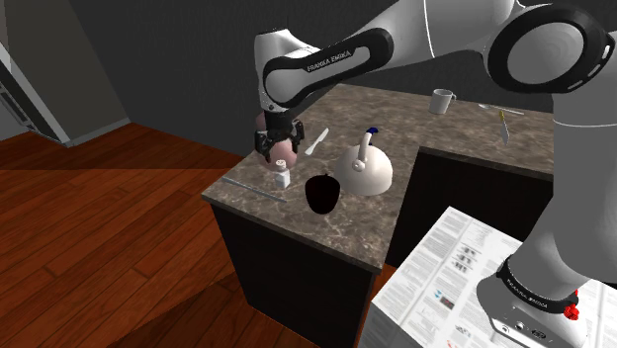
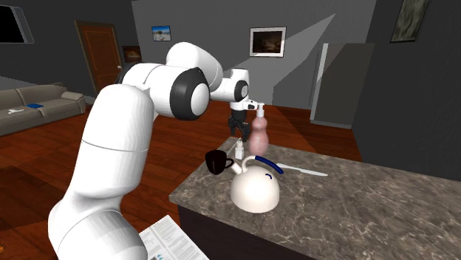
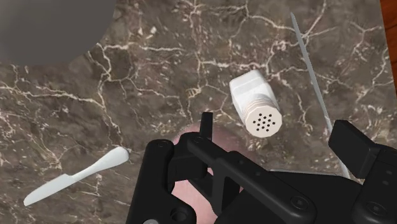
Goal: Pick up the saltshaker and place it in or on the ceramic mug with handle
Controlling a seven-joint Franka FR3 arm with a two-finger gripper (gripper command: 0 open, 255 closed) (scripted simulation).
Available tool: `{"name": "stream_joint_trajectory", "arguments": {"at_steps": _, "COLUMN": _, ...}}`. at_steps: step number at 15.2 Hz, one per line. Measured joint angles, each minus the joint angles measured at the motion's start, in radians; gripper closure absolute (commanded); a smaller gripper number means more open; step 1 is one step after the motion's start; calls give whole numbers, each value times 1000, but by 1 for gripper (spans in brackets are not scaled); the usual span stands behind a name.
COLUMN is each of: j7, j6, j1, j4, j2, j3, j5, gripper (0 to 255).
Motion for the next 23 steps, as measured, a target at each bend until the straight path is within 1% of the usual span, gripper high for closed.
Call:
{"name": "stream_joint_trajectory", "arguments": {"at_steps": 6, "j7": 8, "j6": 59, "j1": 5, "j4": -25, "j2": 34, "j3": -4, "j5": -9, "gripper": 0}}
{"name": "stream_joint_trajectory", "arguments": {"at_steps": 12, "j7": 8, "j6": 70, "j1": 4, "j4": -33, "j2": 36, "j3": -4, "j5": -10, "gripper": 0}}
{"name": "stream_joint_trajectory", "arguments": {"at_steps": 13, "j7": 8, "j6": 70, "j1": 4, "j4": -33, "j2": 36, "j3": -4, "j5": -10, "gripper": 255}}
{"name": "stream_joint_trajectory", "arguments": {"at_steps": 23, "j7": 8, "j6": 70, "j1": 4, "j4": -33, "j2": 36, "j3": -5, "j5": -10, "gripper": 255}}
